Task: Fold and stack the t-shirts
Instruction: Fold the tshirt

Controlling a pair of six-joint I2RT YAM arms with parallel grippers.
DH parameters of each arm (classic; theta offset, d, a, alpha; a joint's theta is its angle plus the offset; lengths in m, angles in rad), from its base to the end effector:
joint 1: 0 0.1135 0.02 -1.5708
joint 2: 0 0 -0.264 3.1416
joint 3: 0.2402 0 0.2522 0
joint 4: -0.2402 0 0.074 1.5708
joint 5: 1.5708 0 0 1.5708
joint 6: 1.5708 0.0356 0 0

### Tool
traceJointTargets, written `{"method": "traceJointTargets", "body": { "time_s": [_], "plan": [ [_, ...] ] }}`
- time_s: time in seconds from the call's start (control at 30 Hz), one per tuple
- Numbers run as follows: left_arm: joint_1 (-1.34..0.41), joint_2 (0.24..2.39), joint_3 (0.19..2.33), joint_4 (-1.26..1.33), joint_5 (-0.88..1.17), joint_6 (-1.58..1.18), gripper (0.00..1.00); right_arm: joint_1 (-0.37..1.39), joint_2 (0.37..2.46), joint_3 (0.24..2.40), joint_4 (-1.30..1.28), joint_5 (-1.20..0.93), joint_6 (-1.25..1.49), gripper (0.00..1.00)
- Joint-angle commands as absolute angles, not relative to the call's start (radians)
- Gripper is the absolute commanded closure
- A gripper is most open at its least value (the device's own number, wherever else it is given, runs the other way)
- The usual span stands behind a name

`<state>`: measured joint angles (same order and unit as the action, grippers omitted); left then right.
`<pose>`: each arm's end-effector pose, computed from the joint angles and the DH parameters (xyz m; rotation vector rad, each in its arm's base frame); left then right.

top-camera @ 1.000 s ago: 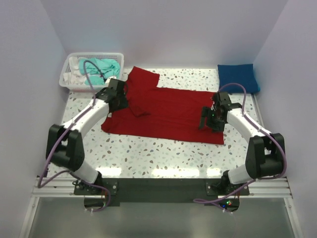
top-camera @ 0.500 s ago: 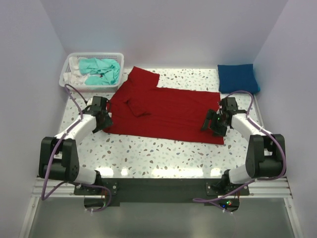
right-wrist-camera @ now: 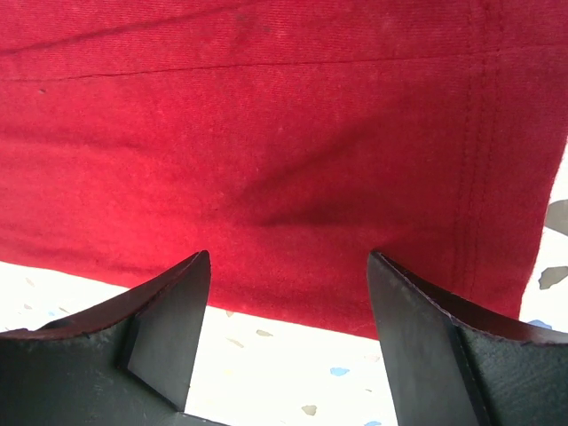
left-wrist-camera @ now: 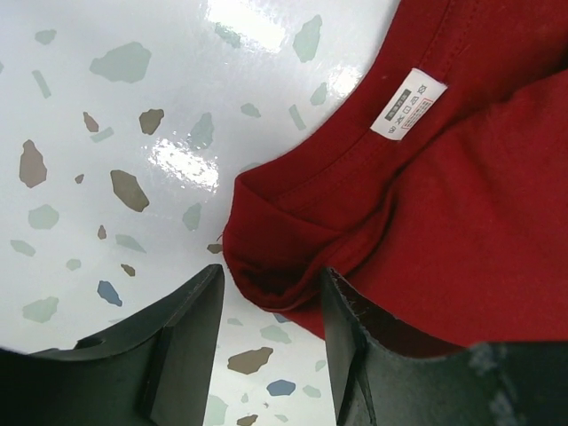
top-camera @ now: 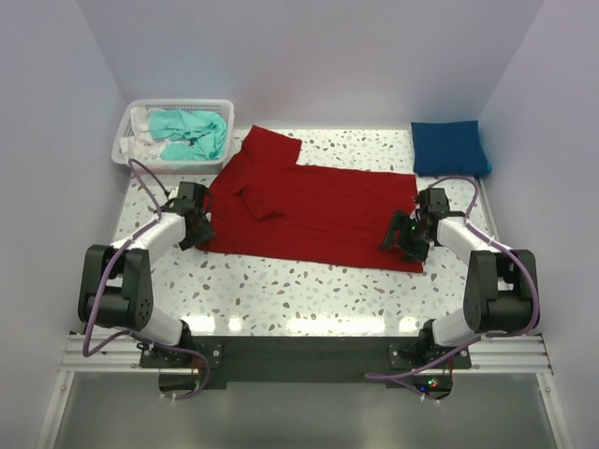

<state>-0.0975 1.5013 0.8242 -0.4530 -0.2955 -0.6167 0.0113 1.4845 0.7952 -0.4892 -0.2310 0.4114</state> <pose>0.2760 -0.0166 0.1724 -0.7581 2.5138 0.1605 0.2659 0.0112 0.1666 0.4888 2.7324 0.4304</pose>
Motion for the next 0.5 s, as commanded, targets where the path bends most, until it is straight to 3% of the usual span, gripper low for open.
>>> {"method": "traceJointTargets", "body": {
  "time_s": [0.0,0.13,0.23,0.37,0.47],
  "plan": [
    [-0.089,1.514,0.822,-0.411,-0.327,-0.615,0.48,0.003,1.497,0.785,-0.445,-0.236,0.413,0.26],
    [-0.089,1.523,0.816,-0.411,-0.341,-0.615,0.56,0.003,1.499,0.770,-0.439,-0.227,0.411,0.26],
    [-0.084,1.529,0.815,-0.420,-0.347,-0.614,0.66,0.003,1.496,0.759,-0.440,-0.213,0.408,0.26],
    [-0.058,1.517,0.804,-0.436,-0.353,-0.607,0.87,-0.037,1.499,0.747,-0.451,-0.181,0.410,0.26],
    [-0.029,1.503,0.788,-0.445,-0.353,-0.595,0.95,-0.049,1.499,0.739,-0.460,-0.163,0.413,0.26]
  ]
}}
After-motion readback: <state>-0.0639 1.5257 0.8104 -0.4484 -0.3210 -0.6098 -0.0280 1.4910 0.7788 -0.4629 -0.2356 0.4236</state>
